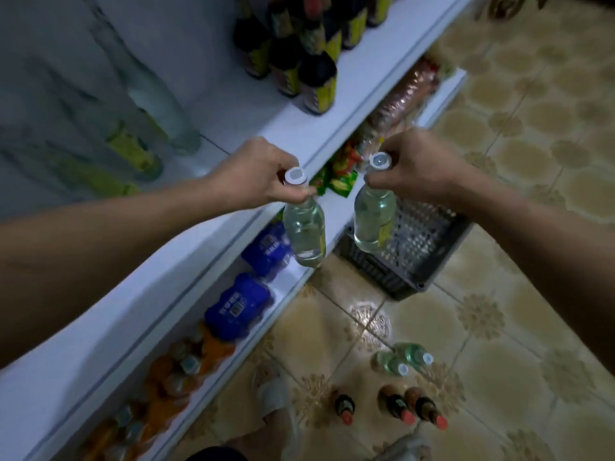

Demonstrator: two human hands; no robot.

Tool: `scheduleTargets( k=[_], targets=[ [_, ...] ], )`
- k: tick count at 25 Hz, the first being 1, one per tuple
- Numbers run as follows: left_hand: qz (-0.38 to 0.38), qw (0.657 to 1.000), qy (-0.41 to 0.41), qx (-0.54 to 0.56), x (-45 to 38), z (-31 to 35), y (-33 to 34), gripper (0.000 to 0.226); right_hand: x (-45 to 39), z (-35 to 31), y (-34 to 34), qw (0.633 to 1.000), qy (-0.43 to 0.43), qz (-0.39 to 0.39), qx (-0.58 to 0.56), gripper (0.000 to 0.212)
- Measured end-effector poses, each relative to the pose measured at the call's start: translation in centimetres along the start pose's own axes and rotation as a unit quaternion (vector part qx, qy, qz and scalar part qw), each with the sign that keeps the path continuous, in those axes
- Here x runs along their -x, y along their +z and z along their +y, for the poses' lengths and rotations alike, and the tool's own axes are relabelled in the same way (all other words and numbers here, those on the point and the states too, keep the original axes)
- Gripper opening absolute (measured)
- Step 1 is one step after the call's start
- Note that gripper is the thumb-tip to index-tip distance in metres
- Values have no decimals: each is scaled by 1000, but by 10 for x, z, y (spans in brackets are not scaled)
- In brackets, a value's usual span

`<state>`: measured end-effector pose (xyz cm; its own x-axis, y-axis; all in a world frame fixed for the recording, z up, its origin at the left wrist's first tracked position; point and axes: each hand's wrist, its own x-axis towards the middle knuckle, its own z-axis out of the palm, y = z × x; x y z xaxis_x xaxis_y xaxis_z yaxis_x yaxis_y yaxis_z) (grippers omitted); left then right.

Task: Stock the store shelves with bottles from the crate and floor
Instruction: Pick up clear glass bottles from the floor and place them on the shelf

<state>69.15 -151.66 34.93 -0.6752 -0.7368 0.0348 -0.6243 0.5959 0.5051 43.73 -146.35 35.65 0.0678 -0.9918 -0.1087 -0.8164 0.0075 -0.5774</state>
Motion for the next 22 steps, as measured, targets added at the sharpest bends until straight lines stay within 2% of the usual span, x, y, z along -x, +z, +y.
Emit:
scheduleTargets(
  k=[2,5,7,10,15,22],
  targets=[
    [46,999,-4,-18,3,-5,-39,50,-23,-30,-15,999,-25,28,8,29],
    [85,996,-34,-9,8,-21,-85,36,-57,-70,-23,996,-49,72,3,38],
    [97,993,-62,-10,10,-34,-106,30,-78,-94,-18,995,-80,67,-1,41],
    [123,988,-65,-66,12,-53,-126,33,-108,-119,-2,993,-107,58,7,42],
    [124,983,-88,-102,21,-90,-144,39,-147,-159,24,989,-137,59,4,37],
    [115,972,-174,-105,29,-123,-154,40,-189,-195,43,989,-137,49,15,27]
  ],
)
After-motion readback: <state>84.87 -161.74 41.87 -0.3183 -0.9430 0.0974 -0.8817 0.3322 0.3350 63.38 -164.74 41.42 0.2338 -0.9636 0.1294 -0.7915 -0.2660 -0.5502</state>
